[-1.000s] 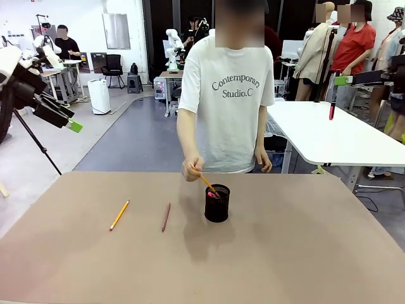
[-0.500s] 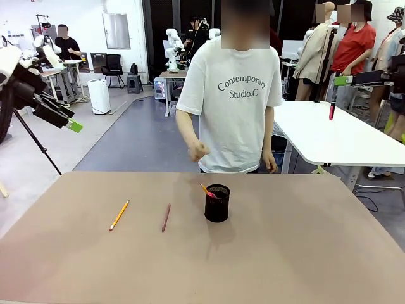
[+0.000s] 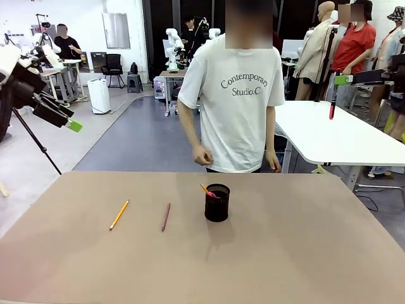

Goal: Place the pens into the pen holder.
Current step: Pick up a writing instrument from the table and place it into the Pen holder.

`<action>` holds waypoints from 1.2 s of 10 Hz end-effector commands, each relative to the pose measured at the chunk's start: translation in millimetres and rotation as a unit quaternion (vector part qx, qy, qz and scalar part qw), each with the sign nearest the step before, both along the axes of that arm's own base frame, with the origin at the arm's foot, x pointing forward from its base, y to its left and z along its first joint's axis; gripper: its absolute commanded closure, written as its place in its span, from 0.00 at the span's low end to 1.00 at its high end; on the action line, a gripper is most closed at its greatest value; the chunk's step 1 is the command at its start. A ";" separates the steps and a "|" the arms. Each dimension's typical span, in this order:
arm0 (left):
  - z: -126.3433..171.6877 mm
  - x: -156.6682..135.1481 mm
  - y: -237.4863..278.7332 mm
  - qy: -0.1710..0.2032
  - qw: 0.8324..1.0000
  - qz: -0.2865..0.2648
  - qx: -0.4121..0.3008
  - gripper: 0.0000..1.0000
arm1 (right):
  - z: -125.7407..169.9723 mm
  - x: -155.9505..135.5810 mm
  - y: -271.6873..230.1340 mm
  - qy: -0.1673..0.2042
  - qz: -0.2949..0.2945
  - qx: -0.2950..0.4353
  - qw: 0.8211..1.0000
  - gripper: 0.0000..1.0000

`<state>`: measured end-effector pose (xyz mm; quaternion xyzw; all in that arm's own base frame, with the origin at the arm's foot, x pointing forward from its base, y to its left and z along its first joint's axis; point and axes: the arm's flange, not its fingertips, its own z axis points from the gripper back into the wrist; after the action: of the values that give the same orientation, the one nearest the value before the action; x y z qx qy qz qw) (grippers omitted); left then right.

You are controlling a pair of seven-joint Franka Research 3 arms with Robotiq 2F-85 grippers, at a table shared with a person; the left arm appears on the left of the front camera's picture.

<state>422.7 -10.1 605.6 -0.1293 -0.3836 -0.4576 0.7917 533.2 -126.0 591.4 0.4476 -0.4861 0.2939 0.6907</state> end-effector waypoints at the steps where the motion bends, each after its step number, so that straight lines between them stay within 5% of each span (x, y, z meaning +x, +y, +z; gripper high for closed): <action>1: 0.8 0.3 0.3 -0.004 1.000 -0.004 -0.008 0.00 | 2.0 -0.1 0.8 -0.002 -0.002 -0.001 1.000 1.00; 12: 0.8 0.3 0.3 -0.004 1.000 -0.004 -0.008 0.00 | -6.1 2.7 9.9 -0.006 0.011 0.006 1.000 1.00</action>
<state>422.7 -10.1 605.7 -0.1293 -0.3836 -0.4576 0.7917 533.8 -123.6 589.2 0.4495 -0.4842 0.2952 0.6902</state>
